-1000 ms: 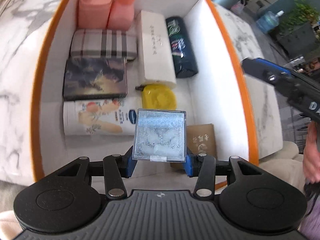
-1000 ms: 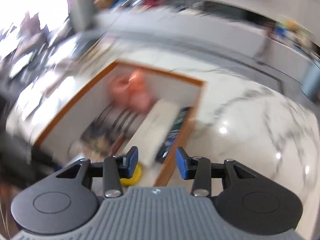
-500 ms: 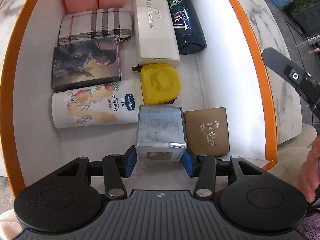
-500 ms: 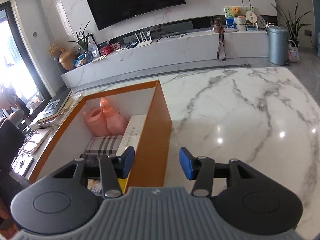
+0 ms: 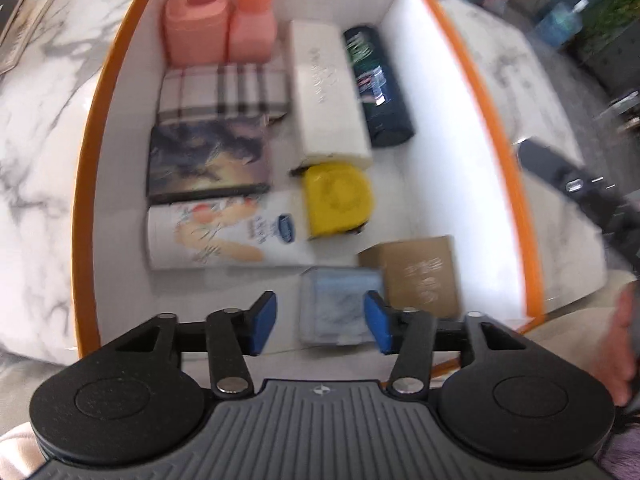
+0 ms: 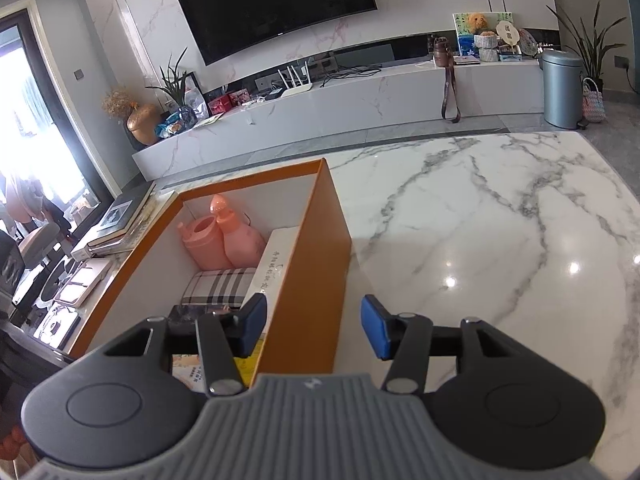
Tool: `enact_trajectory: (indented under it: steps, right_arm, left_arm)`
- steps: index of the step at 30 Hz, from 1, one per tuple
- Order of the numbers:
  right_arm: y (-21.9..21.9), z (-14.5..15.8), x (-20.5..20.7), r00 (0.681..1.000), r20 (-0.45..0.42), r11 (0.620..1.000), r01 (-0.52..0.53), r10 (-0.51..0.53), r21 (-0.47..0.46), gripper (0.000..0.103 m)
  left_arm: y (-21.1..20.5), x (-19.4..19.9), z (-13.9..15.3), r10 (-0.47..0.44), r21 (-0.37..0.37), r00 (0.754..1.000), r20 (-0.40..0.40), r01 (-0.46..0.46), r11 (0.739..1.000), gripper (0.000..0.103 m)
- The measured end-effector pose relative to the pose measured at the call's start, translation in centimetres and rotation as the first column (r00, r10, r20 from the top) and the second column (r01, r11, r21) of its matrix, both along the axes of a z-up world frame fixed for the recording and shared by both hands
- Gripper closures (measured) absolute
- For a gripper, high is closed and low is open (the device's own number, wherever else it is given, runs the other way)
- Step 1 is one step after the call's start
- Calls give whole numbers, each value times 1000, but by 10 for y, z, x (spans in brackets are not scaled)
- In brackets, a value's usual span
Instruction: Organize rigid objects
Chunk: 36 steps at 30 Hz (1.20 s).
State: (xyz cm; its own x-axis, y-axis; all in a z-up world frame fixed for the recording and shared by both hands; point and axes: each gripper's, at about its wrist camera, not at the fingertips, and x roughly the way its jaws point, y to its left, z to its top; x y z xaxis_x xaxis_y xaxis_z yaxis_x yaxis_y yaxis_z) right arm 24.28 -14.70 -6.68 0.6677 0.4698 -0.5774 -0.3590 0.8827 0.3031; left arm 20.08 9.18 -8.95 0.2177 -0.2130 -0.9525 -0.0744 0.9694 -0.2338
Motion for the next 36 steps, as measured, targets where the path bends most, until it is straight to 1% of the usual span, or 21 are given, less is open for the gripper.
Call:
enact_trajectory:
  steps: [1, 3, 4, 5, 6, 9, 10, 13, 16, 18, 21, 22, 24, 26, 27, 28, 29, 30, 32, 34, 36]
  right_arm:
    - [1, 1, -1, 1000, 4, 1000, -4, 4, -1, 49]
    - [2, 2, -3, 1000, 11, 1000, -7, 8, -4, 49]
    - [2, 2, -4, 1000, 12, 1000, -9, 9, -5, 49]
    - [3, 1, -5, 1000, 11, 1000, -10, 10, -9, 49]
    - [4, 1, -5, 1000, 8, 1000, -10, 10, -13, 49]
    - [6, 0, -8, 1000, 1, 1000, -16, 16, -17, 49]
    - [6, 1, -9, 1000, -1, 1000, -14, 14, -16, 49]
    - [5, 6, -16, 1000, -4, 1000, -7, 7, -14, 49]
    - [3, 16, -28, 1000, -9, 1000, 8, -8, -13, 49]
    - [2, 25, -39, 1000, -6, 1000, 19, -19, -16, 43]
    - [2, 43, -57, 1000, 8, 1000, 24, -24, -19, 41]
    - [3, 50, -65, 1000, 20, 1000, 24, -23, -20, 41]
    - [5, 65, -81, 999, 48, 999, 26, -25, -31, 39]
    - [6, 81, -98, 997, 75, 999, 34, -31, -41, 38]
    - [6, 88, -107, 996, 86, 998, 39, -35, -43, 35]
    - [6, 95, -115, 994, 97, 998, 44, -39, -42, 33]
    - [5, 101, -124, 993, 109, 998, 46, -42, -38, 31]
    - [5, 107, -133, 991, 123, 998, 48, -43, -34, 31]
    - [3, 117, -149, 988, 148, 998, 51, -45, -34, 29]
    - [3, 124, -162, 984, 168, 997, 65, -57, -42, 28]
    - [2, 129, -173, 981, 178, 996, 81, -72, -45, 23]
  left_arm:
    - [0, 0, -2, 8, -27, 1000, 0, -8, 1000, 52]
    - [9, -9, -3, 23, -91, 1000, -12, -24, 996, 59]
    - [10, -11, -4, 33, -115, 999, -17, -35, 993, 59]
    - [10, -12, -5, 45, -123, 999, -20, -47, 991, 59]
    - [10, -18, -3, 49, -117, 999, -13, -50, 992, 59]
    - [11, -21, -3, 65, -118, 998, 9, -63, 991, 60]
    - [11, -22, -3, 74, -118, 997, 24, -71, 991, 59]
    - [14, -34, 11, 98, -130, 991, 87, -86, 988, 59]
    - [10, -50, 38, 106, -157, 972, 212, -73, 985, 59]
    - [4, -63, 58, 117, -144, 942, 316, -74, 987, 59]
    - [-5, -81, 89, 147, -112, 891, 431, -109, 988, 56]
    - [-9, -88, 100, 152, -99, 870, 470, -119, 988, 55]
    - [-16, -102, 123, 140, -53, 817, 559, -134, 990, 50]
    - [-26, -123, 141, 101, 27, 754, 649, -156, 987, 43]
    - [-30, -131, 147, 78, 63, 730, 679, -164, 985, 40]
    - [-34, -138, 153, 54, 94, 713, 699, -166, 982, 38]
    - [-37, -145, 158, 38, 112, 704, 709, -165, 980, 38]
    - [-39, -153, 163, 29, 120, 694, 719, -165, 979, 38]
    - [-42, -165, 167, 21, 137, 664, 748, -185, 973, 36]
    - [-44, -178, 170, 10, 174, 628, 778, -231, 957, 29]
    - [-46, -189, 169, 1, 203, 595, 804, -277, 939, 14]
